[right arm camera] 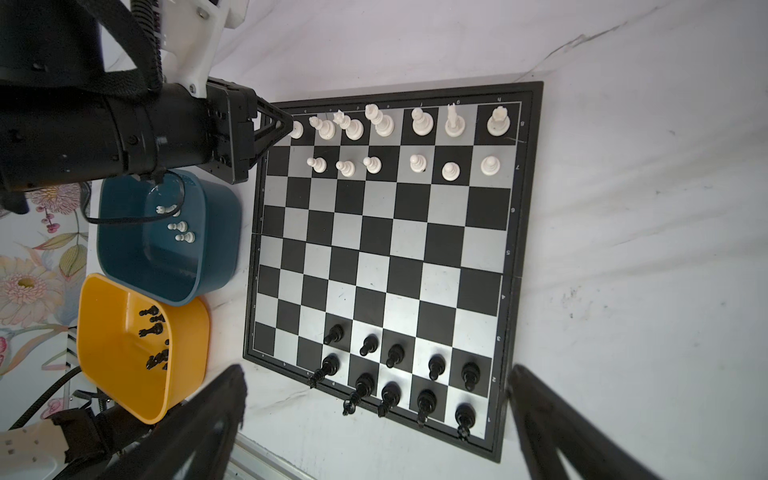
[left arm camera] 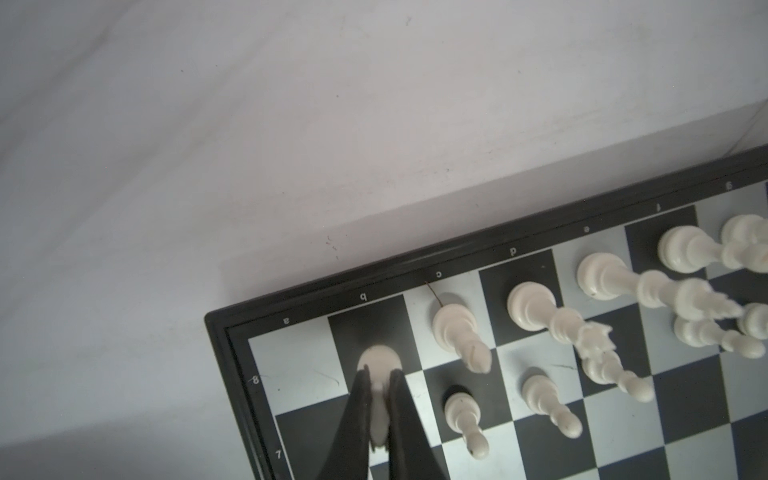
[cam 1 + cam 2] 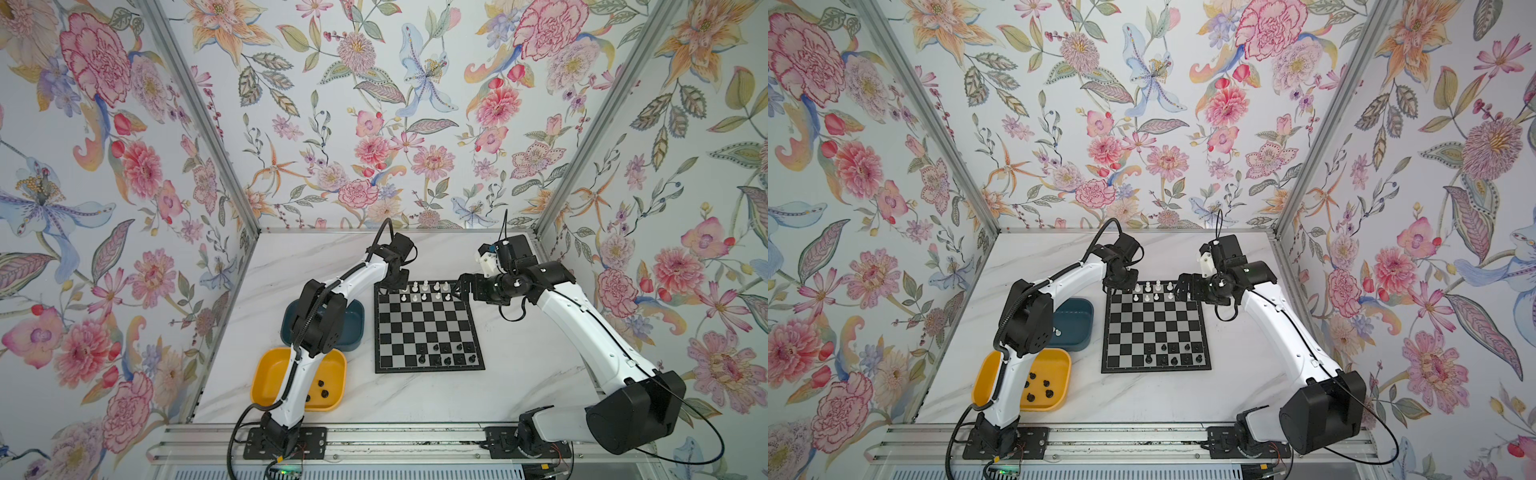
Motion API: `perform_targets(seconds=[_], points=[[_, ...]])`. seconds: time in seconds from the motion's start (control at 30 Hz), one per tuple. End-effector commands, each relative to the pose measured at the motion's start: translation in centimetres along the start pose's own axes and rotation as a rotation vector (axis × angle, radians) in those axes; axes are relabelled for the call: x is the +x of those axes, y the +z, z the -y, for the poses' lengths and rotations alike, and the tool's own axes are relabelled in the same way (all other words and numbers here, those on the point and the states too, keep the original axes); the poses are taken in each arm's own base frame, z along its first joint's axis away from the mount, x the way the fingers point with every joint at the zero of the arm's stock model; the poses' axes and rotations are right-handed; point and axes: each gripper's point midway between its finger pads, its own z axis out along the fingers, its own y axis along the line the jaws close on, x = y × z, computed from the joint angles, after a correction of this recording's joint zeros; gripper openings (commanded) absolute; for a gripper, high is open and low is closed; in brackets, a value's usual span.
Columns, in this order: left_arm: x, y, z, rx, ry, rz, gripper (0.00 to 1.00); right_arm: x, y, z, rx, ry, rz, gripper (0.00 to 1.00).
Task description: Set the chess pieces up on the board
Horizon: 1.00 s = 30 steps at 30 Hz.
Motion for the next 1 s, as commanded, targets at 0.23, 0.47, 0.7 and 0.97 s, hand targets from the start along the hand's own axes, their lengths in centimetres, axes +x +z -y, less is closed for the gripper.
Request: perform_targets(seconds=[0.23, 0.47, 0.7, 0.97], points=[[0.3, 1.0, 0.2, -0.011, 0.012, -0.034, 0.02, 0.3, -0.2, 0.4, -0.008, 0.001, -0.005, 0.99], [0.1, 1.2, -0.1, -0.025, 0.019, -0.043, 0.10, 0.2, -0.1, 0.5, -0.011, 0.012, -0.009, 0.99], [-0.4, 0.8, -0.5, -0.037, 0.022, -0.036, 0.25, 0.1, 0.0, 0.7, -0.007, 0.021, -0.009, 0.99], [-0.6, 0.3, -0.7, -0.036, 0.027, -0.036, 0.30, -0.1, 0.1, 0.7, -0.007, 0.025, -0.009, 0.99]])
